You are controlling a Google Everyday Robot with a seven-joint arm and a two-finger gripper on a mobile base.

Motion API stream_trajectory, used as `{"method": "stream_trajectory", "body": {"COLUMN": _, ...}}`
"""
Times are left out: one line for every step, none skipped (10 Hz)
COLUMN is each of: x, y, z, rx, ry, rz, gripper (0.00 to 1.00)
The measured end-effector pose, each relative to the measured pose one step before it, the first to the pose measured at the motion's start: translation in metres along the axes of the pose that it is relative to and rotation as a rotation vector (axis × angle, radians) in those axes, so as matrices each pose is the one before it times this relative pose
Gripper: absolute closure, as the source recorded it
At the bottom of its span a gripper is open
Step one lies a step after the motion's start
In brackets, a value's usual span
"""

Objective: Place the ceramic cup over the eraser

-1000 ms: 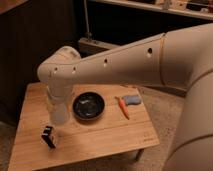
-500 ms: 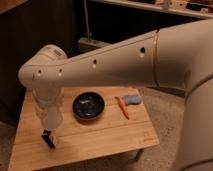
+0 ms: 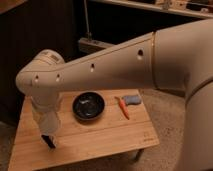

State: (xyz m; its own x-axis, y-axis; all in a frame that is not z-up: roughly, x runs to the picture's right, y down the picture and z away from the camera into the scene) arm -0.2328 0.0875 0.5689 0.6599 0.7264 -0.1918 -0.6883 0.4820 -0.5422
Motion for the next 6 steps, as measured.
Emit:
{"method": "stream_trajectory", "body": {"x": 0.00168, "y": -0.00002, "z": 0.00289, "rx": -0.01489, "ry": -0.009, "rz": -0.00364, "gripper": 1.0}}
{"method": "stream_trajectory", "body": {"x": 0.00031, "y": 0.001, "z": 0.00243, "rx": -0.01359, "ry": -0.01028, "rz": -0.00409, "gripper": 1.0}}
{"method": "stream_trajectory", "body": {"x": -0.0005, "y": 0.00191, "z": 0.00273, "rx": -0.01167, "ry": -0.00929, "rz": -0.00633, "gripper": 1.0}}
{"method": "stream_trajectory", "body": {"x": -0.00017, "y": 0.00237, "z": 0.00273, "rx": -0.00567, "ry": -0.00454, "rz": -0.00445, "gripper": 1.0}}
{"method": "stream_trajectory", "body": {"x": -0.0003, "y": 0.00146, "z": 0.00332, "rx": -0.00216, "ry": 0.00038, "rz": -0.006, "gripper": 1.0}}
{"method": "stream_trajectory", "body": {"x": -0.00005, "y": 0.00045, "z": 0.00221, "rx": -0.00125, "ry": 0.00167, "rz": -0.00226, "gripper": 1.0}}
